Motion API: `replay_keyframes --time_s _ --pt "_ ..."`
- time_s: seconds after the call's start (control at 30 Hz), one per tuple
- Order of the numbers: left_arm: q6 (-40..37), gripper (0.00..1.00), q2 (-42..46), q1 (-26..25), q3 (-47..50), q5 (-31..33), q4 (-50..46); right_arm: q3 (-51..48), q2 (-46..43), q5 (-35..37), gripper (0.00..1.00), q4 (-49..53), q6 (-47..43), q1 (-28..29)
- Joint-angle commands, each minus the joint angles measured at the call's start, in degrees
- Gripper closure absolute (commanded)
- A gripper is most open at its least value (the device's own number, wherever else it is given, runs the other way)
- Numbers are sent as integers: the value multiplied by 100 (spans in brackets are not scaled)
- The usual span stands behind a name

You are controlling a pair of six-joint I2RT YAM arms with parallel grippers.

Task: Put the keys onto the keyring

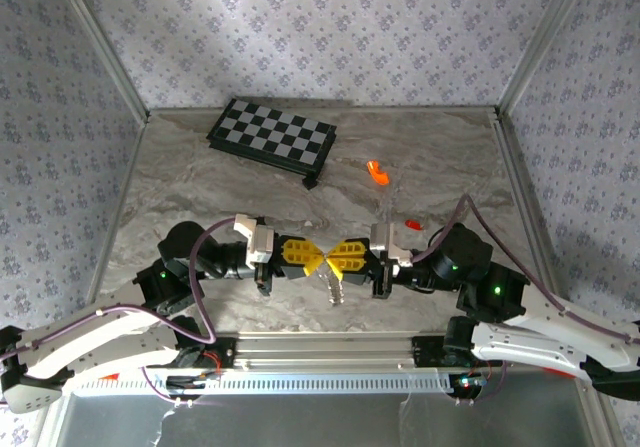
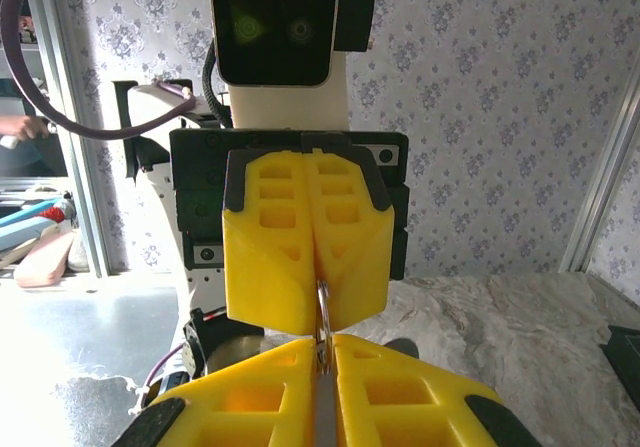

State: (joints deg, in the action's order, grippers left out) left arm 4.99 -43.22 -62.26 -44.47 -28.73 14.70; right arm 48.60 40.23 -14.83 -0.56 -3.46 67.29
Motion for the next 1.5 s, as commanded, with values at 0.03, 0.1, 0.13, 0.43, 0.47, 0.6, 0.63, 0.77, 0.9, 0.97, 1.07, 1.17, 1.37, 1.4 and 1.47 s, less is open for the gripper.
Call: replay_keyframes --time_s 0.03,0.1,0.13,0.43,0.47,0.6,0.63,0.77,0.9,0.97,1.07,1.17,1.37,1.4,1.47 --pt "-60 100 35 -23 -9 -88 216 56 -6 -60 87 -327 128 21" --pt "-40 100 16 -23 -1 -106 242 20 -6 -48 88 -378 138 21" --pt "-32 100 7 -21 0 -106 256 15 -8 -49 89 -397 136 21" --pt "-259 95 112 -23 -84 218 -331 454 37 318 100 540 -115 21" --pt "-335 89 121 -19 -144 326 -522 572 75 412 100 799 -172 21" --pt "-745 64 114 -24 -523 823 -1699 1378 407 866 100 2242 -448 19" --pt "-831 63 112 -23 -608 937 -1977 1580 520 929 100 2586 -557 21" --pt "-1047 63 115 -23 -852 1021 -2725 2374 986 1056 100 3816 -855 21" --pt "-1146 64 78 -21 -1053 971 -3219 2901 1438 1105 100 4632 -1112 21" --pt "-1143 64 86 -23 -1064 932 -3263 3106 1601 1097 100 4859 -1193 21" --pt "-1114 65 62 -21 -1056 817 -3204 3339 1788 1027 100 5096 -1287 30" --pt "-1058 65 -13 -21 -984 732 -2983 3501 1913 941 100 5235 -1323 30" --pt "-1032 67 -206 -24 -947 604 -2683 3569 1971 785 100 5257 -1417 56" --pt "-1035 67 -221 -22 -950 605 -2674 3569 1978 773 100 5259 -1428 61" --pt "-1038 67 -255 -23 -954 623 -2641 3552 1971 736 100 5250 -1455 76"
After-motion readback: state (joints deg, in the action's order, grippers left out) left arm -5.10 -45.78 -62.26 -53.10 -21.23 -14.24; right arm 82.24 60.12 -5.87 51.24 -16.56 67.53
